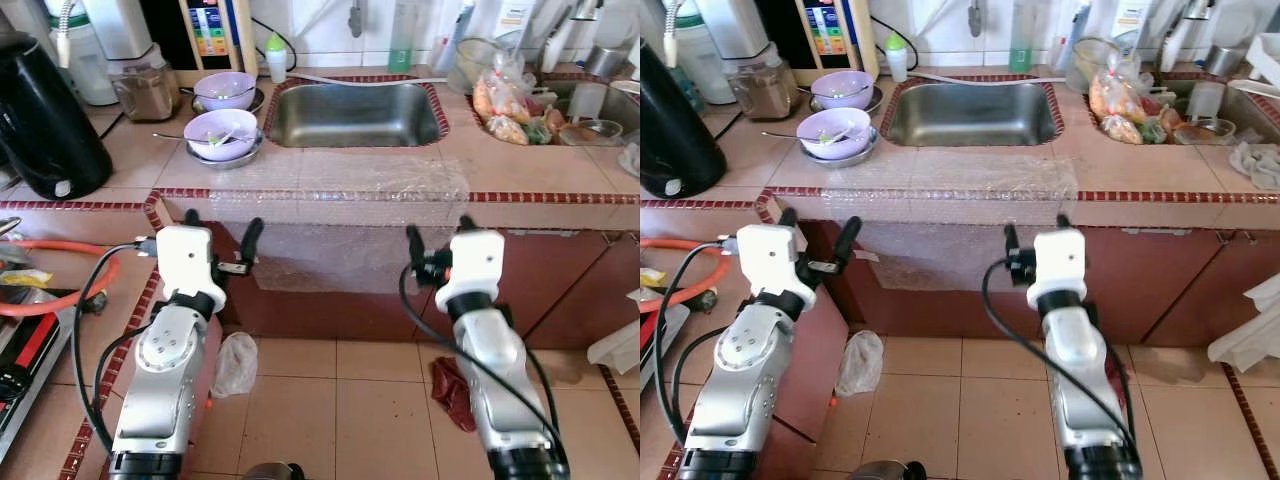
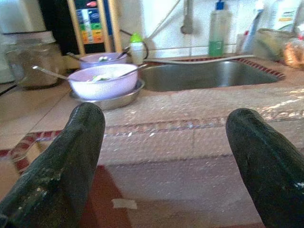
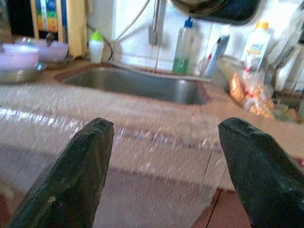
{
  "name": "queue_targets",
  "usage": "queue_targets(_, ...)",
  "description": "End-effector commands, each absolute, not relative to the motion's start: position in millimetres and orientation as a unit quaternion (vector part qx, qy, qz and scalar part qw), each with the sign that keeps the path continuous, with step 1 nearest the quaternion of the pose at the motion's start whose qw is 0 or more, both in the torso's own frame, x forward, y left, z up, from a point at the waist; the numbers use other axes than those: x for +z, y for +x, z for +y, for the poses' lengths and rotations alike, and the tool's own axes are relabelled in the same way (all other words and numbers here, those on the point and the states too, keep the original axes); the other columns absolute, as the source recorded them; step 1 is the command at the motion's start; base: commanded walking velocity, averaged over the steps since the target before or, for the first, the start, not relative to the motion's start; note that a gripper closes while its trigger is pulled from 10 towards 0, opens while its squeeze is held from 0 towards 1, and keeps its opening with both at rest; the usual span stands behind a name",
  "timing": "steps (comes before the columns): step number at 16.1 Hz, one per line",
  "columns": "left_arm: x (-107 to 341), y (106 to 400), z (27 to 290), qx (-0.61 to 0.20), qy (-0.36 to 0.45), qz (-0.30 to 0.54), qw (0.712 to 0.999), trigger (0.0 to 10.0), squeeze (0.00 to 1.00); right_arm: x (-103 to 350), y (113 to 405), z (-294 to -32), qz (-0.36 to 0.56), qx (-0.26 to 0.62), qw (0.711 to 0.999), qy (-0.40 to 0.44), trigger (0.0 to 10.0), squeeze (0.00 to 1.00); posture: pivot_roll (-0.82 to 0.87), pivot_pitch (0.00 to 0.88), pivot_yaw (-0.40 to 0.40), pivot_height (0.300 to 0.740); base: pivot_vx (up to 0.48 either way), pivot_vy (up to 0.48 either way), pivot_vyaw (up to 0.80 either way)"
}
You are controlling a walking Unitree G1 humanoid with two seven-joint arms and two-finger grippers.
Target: Kitchen organization
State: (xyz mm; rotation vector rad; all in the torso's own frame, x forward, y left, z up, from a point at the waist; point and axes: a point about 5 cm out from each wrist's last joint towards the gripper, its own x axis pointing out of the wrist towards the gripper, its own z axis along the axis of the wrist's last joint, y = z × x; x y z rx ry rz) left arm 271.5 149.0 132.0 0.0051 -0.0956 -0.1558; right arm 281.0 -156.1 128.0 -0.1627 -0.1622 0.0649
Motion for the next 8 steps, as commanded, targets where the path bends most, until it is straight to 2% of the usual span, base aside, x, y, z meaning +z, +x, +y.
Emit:
queue_targets(1,140,272,151,-0.079,0.004,-0.065,0.995,10.0,0.00,133,283,-155,-0.092,0.033,0.992,-0.078,10.0,0.00,-0.05,0.000,0.067,0.740,0.000,0.000,0.00)
queue_targets(2,142,272,149,-0.086,0.001,-0.069,0.994,10.0,0.00,133,283,-154,-0.095,0.036,0.992,-0.080,10.0,0.00,-0.05,0.000,0.065,0.740,0.000,0.000,0.00)
queue_targets(8,158,276,143,-0.090,-0.005,-0.094,0.992,10.0,0.00,130,281,-149,-0.092,0.040,0.992,-0.073,10.0,0.00,-0.04,0.000,0.067,0.740,0.276,0.000,0.00)
